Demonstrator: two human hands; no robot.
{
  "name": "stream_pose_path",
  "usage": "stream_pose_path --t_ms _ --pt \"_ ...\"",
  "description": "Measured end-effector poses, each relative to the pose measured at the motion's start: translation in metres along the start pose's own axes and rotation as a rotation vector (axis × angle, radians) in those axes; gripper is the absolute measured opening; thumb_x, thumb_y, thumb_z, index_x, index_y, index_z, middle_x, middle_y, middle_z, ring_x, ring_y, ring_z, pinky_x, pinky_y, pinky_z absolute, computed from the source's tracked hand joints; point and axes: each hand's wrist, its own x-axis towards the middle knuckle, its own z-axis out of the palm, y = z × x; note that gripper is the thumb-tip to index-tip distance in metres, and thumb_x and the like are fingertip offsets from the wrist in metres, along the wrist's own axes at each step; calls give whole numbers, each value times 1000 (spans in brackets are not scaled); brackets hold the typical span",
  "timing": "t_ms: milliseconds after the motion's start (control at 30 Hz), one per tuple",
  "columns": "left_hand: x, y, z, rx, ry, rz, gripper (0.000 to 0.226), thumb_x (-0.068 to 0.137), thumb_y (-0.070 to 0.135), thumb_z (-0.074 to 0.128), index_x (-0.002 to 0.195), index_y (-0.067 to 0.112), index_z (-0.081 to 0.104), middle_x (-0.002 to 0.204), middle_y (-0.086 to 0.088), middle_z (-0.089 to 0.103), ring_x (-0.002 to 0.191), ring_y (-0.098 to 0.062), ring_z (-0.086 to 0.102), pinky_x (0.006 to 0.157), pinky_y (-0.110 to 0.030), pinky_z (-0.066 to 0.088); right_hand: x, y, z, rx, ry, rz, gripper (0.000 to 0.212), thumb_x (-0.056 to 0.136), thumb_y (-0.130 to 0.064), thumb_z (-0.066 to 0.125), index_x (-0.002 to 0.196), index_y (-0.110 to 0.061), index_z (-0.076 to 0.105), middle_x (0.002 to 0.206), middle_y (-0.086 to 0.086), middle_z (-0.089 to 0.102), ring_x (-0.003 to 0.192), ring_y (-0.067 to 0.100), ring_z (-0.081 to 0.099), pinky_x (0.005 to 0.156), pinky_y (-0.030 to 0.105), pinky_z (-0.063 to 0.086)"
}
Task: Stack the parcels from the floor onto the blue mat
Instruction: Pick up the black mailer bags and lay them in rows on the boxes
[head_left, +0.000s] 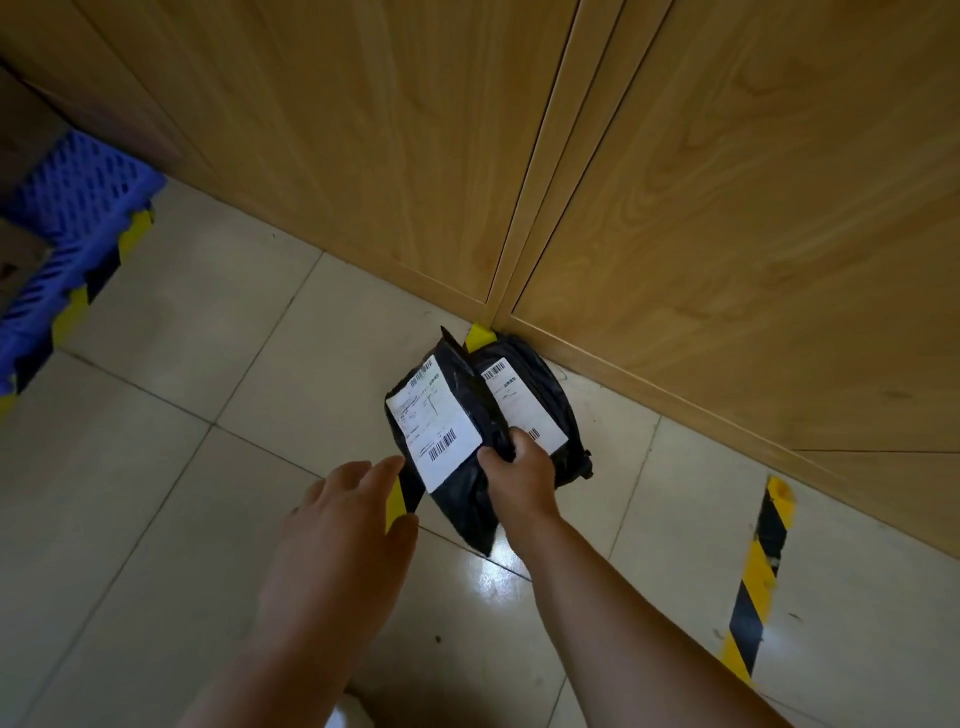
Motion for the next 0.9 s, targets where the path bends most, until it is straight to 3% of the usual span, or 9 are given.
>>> stream_pose_path --t_ms 100,233,333,400,467,533,633,733,900 --pt "-1 -5 1 -18 -4 -47 53 94 41 45 144 39 25 143 11 39 130 -14 35 102 -30 34 -11 -12 -8 229 -83 93 23 87 -8 55 104 -19 65 116 3 64 108 21 60 84 34 55" --pt "-2 -11 -4 -137 30 -172 59 93 42 47 146 35 23 145 3 39 133 -20 29 106 -37 31 -26 -33 -19 477 -133 162 30 79 5 55 95 -15 69 100 9 72 92 24 67 76 37 58" --pt "-1 -14 -11 -297 52 -291 67 92 40 51 149 26 18 147 -5 37 136 -26 26 108 -44 28 -44 -50 -28 593 -181 188 30 78 13 51 87 -10 68 82 7 70 74 20 67 65 30 55" --pt "-2 -13 -25 -524 44 -380 69 92 38 53 149 21 18 148 -9 36 134 -28 33 105 -44 35 -60 -62 -35 631 -220 202 31 77 15 50 90 -7 68 80 8 69 71 20 66 66 31 54" --pt "-6 -7 -45 -898 2 -469 63 93 33 55 147 19 25 143 -5 43 123 -22 48 93 -34 41 -82 -75 -43 635 -242 221 31 77 14 50 98 -1 67 85 13 67 78 27 64 71 35 52" --pt "-18 0 -66 -1218 -92 -470 44 93 25 56 135 19 44 123 3 60 101 -11 60 83 -27 43 -105 -89 -50 626 -271 228 39 71 10 54 109 3 63 95 19 65 88 33 62 76 39 52" --pt "-40 6 -95 -1473 -143 -405 27 90 11 57 115 21 59 105 3 72 93 -14 69 76 -28 53 -136 -113 -60 594 -311 210 49 62 3 58 110 -2 64 103 19 68 92 31 65 78 39 55" --pt "-62 5 -132 -1568 -98 -398 24 88 4 58 108 18 61 94 2 75 85 -14 72 64 -26 57 -167 -146 -68 407 -328 146 34 73 5 59 104 -7 66 98 15 71 90 26 66 76 34 54" --pt "-97 -17 -212 -1565 -61 -375 30 82 3 65 111 9 60 95 -5 74 81 -15 72 56 -21 55 -219 -223 -68 256 -234 51 37 61 -15 63 98 -15 63 89 6 66 83 20 57 72 31 41"
